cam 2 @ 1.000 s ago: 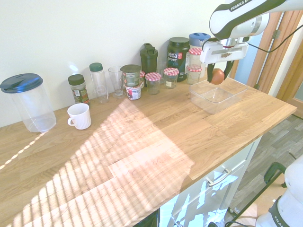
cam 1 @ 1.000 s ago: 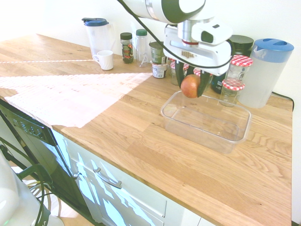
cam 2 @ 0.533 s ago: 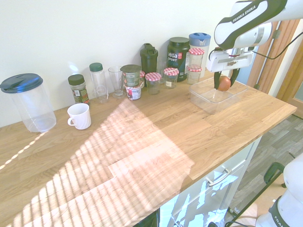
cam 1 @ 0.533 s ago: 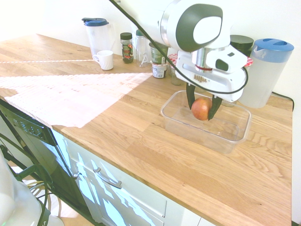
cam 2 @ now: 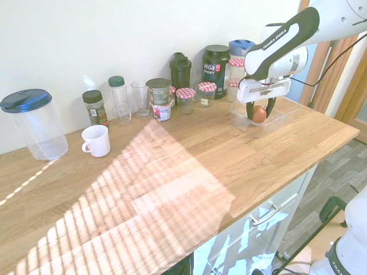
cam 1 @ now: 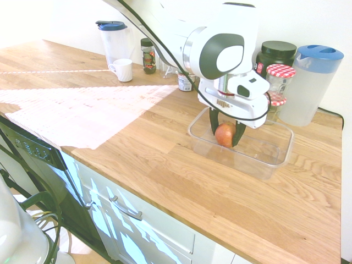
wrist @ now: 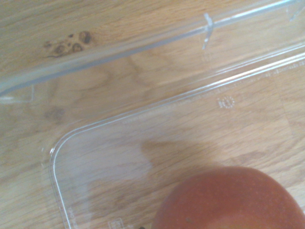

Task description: Put the apple into the container

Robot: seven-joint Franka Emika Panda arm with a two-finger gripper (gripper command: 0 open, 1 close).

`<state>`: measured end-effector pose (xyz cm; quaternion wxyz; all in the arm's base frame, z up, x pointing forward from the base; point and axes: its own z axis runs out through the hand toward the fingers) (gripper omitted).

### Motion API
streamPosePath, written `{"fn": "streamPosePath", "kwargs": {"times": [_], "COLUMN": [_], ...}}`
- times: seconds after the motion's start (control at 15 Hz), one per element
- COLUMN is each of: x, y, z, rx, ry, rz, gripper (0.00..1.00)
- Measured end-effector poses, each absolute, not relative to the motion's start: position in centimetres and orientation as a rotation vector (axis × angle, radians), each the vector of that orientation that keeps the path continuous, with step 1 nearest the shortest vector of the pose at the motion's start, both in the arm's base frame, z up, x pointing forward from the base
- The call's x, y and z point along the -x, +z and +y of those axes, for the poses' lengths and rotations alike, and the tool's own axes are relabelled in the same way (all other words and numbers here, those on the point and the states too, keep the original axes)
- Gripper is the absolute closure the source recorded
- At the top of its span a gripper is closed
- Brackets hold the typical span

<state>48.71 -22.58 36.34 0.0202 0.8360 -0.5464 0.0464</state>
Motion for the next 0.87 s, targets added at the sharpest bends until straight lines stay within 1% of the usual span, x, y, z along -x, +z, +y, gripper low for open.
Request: {"fn": "streamPosePath", "kwargs": {"times": [0.47,0.6,0.73,0.87], "x": [-48.7,-48.8,-49.0,-48.5], "y": [36.6,37.6,42.0,48.1], "z": [-22.6,-22.5,-20.6,-15.5], "rx": [-2.596,-2.608,-2.654,-2.73], "ry": [0.123,0.129,0.155,0.182], "rz": [-1.687,-1.675,-1.611,-1.497], "gripper": [0.0,0.0,0.0,0.0]}}
